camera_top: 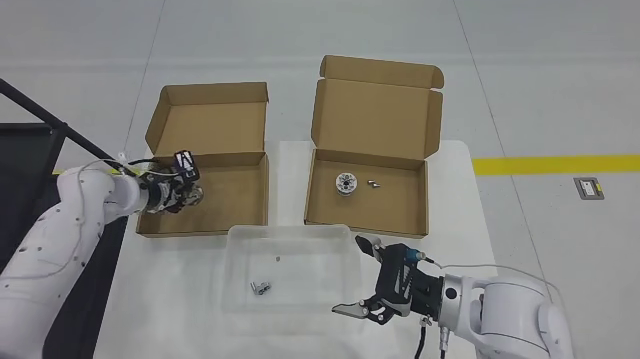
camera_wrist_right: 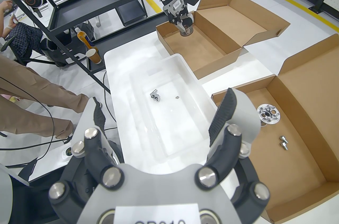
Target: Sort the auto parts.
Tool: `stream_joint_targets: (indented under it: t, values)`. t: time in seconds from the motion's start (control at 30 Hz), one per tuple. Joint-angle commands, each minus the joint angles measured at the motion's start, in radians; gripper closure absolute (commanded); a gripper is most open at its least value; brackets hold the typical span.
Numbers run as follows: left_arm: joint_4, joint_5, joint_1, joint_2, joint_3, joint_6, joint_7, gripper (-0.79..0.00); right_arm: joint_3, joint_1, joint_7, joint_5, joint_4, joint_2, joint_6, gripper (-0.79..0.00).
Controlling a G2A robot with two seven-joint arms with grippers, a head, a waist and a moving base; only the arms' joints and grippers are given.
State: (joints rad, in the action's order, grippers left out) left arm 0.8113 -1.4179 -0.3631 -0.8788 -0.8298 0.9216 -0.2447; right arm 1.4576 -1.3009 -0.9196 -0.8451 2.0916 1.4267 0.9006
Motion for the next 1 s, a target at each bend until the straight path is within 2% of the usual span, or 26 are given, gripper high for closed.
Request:
stream_joint_targets:
  t: [0.0, 0.23, 0.53, 0.57, 0.6, 0.63, 0.8, 0.97]
  values:
    - [-0.017, -0.016, 0.007, -0.013, 0.020, -0.014, -0.008, 0.000, 0.000, 0.000, 0.000, 0.000, 0.000, 0.000, 0.000, -0.785]
    - [-0.099, -0.020, 0.017, -0.057, 0.064, -0.047, 0.012, 0.000, 0.000, 0.000, 0.000, 0.000, 0.000, 0.000, 0.000, -0.785]
    - [-0.197, -0.038, 0.044, -0.094, 0.084, -0.054, 0.071, 0.000, 0.000, 0.000, 0.000, 0.000, 0.000, 0.000, 0.000, -0.785]
    - [-0.205, -0.040, 0.047, -0.098, 0.086, -0.051, 0.076, -0.040, 0.000, 0.000, 0.000, 0.000, 0.000, 0.000, 0.000, -0.785]
    - [-0.212, -0.041, 0.050, -0.101, 0.087, -0.045, 0.082, -0.188, 0.000, 0.000, 0.000, 0.000, 0.000, 0.000, 0.000, -0.785]
    - [-0.220, -0.036, 0.052, -0.104, 0.086, -0.036, 0.096, -0.292, 0.000, 0.000, 0.000, 0.000, 0.000, 0.000, 0.000, -0.785]
    - [-0.253, -0.052, 0.065, -0.114, 0.088, -0.023, 0.122, -0.339, 0.000, 0.000, 0.000, 0.000, 0.000, 0.000, 0.000, -0.785]
    - [-0.276, -0.058, 0.079, -0.119, 0.081, -0.003, 0.158, -0.339, 0.000, 0.000, 0.000, 0.000, 0.000, 0.000, 0.000, -0.785]
